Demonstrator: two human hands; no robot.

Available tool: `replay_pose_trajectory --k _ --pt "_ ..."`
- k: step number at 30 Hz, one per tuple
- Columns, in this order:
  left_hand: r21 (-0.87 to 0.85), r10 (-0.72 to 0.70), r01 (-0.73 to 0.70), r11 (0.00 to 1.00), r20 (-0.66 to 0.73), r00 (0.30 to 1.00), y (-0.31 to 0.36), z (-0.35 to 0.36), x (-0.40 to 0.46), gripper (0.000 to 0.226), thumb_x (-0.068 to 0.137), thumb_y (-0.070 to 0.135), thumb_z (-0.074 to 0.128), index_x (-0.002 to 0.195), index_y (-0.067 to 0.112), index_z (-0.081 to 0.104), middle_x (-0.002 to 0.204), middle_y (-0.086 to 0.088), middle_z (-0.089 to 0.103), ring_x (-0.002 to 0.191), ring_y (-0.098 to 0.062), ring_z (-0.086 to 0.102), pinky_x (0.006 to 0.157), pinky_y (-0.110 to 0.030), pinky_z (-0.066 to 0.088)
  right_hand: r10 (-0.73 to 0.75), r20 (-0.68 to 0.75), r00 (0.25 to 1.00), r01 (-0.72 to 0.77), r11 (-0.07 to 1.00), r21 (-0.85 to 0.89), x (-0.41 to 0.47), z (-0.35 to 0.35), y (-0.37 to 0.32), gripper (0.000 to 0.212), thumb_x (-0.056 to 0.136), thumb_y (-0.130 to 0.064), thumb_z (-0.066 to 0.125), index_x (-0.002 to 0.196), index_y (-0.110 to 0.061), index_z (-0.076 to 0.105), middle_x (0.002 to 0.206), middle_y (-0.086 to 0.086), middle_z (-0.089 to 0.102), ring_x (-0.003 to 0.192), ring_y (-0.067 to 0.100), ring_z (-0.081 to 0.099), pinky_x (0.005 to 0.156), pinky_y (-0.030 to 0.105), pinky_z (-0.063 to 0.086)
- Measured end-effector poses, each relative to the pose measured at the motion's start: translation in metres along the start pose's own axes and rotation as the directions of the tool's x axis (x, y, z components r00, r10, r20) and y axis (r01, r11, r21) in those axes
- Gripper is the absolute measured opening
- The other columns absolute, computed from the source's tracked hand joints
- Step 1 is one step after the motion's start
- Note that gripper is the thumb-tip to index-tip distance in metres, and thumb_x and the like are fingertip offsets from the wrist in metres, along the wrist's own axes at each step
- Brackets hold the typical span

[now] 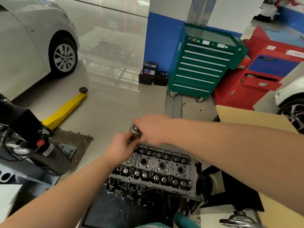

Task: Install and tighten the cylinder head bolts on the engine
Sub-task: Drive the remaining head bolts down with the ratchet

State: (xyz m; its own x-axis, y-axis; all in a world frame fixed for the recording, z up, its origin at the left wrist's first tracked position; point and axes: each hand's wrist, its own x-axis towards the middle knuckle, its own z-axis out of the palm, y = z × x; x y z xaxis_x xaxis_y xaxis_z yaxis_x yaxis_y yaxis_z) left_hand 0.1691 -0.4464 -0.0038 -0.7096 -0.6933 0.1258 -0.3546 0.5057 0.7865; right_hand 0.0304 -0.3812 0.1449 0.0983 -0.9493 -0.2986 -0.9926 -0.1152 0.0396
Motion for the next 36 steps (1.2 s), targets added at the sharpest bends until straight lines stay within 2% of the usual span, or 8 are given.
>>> replay_pose_trajectory --k 4,12,16,19,23,26,31,36 --pt "-0.002 0.047 -0.047 0.999 0.11 0.993 0.0 -0.005 0.005 0.011 0.097 0.024 0.074 0.097 0.03 0.064 0.083 0.013 0.072 0.079 -0.001 0.068 0.066 -0.011 0.046 -0.271 0.061 0.961 0.277 0.926 -0.256 0.003 -0.014 0.025 0.02 0.099 -0.017 0.052 0.119 -0.02 0.052 0.083 0.0 0.056 0.071 0.021 0.053 0.056 0.037 0.042" --pt "-0.061 0.017 -0.017 0.998 0.001 1.0 0.007 0.011 0.001 0.036 0.095 0.014 0.07 0.104 0.046 0.058 0.078 0.029 0.068 0.081 0.01 0.067 0.064 -0.007 0.047 0.262 0.022 0.965 -0.256 0.917 0.306 -0.007 0.016 0.006 0.032 0.083 -0.046 0.077 0.086 -0.018 0.062 0.077 -0.001 0.063 0.064 0.015 0.059 0.048 0.028 0.037" --pt "-0.013 0.056 -0.055 0.998 0.064 0.996 0.002 0.008 0.002 0.026 0.098 0.02 0.07 0.106 0.042 0.06 0.09 0.016 0.074 0.083 -0.008 0.071 0.074 -0.034 0.058 -0.055 0.038 0.998 0.056 0.998 -0.007 -0.009 0.0 0.019 0.025 0.094 -0.027 0.068 0.115 -0.024 0.054 0.086 -0.006 0.058 0.079 0.02 0.057 0.059 0.033 0.037" --pt "-0.006 0.08 -0.08 0.997 0.121 0.989 0.003 0.002 0.006 0.026 0.1 0.024 0.069 0.103 0.048 0.058 0.092 0.015 0.073 0.088 -0.001 0.069 0.075 -0.015 0.052 -0.249 0.062 0.966 0.256 0.952 -0.166 -0.006 -0.015 0.035 0.038 0.098 -0.011 0.053 0.132 -0.029 0.051 0.08 -0.009 0.051 0.08 0.021 0.055 0.058 0.033 0.033" --pt "-0.076 0.008 -0.002 0.997 0.076 0.997 0.003 -0.001 0.006 0.031 0.102 0.022 0.066 0.101 0.05 0.054 0.087 0.025 0.072 0.09 0.011 0.067 0.069 -0.006 0.049 0.032 -0.033 0.999 -0.029 0.997 0.074 0.0 0.0 0.017 0.037 0.092 -0.043 0.072 0.116 -0.02 0.057 0.085 -0.007 0.058 0.072 0.015 0.055 0.05 0.029 0.035" --pt "0.006 -0.007 0.006 1.0 0.131 0.991 0.003 0.005 0.007 0.037 0.092 0.008 0.063 0.082 0.043 0.057 0.074 0.026 0.068 0.073 0.006 0.065 0.061 -0.008 0.046 0.322 0.022 0.946 -0.295 0.835 0.464 -0.011 0.031 -0.006 0.041 0.086 -0.05 0.074 0.102 -0.018 0.052 0.086 0.001 0.063 0.06 0.017 0.066 0.045 0.032 0.047" --pt "0.023 0.022 -0.026 0.999 0.153 0.988 0.005 0.001 0.008 0.02 0.097 0.013 0.066 0.084 0.028 0.064 0.077 0.012 0.07 0.072 -0.004 0.066 0.066 -0.026 0.052 0.08 0.014 0.997 -0.081 0.996 0.049 -0.01 0.013 -0.001 0.036 0.096 -0.033 0.067 0.122 -0.021 0.046 0.087 0.0 0.058 0.071 0.02 0.055 0.052 0.032 0.035" --pt "0.052 -0.007 -0.004 0.999 0.206 0.979 0.009 0.003 0.013 0.011 0.102 0.035 0.066 0.092 0.03 0.063 0.076 0.007 0.072 0.071 -0.008 0.068 0.065 -0.03 0.055 -0.16 0.044 0.986 0.165 0.961 -0.221 -0.01 -0.006 0.024 0.026 0.102 -0.017 0.05 0.127 -0.019 0.051 0.092 0.003 0.061 0.086 0.028 0.061 0.066 0.042 0.05"
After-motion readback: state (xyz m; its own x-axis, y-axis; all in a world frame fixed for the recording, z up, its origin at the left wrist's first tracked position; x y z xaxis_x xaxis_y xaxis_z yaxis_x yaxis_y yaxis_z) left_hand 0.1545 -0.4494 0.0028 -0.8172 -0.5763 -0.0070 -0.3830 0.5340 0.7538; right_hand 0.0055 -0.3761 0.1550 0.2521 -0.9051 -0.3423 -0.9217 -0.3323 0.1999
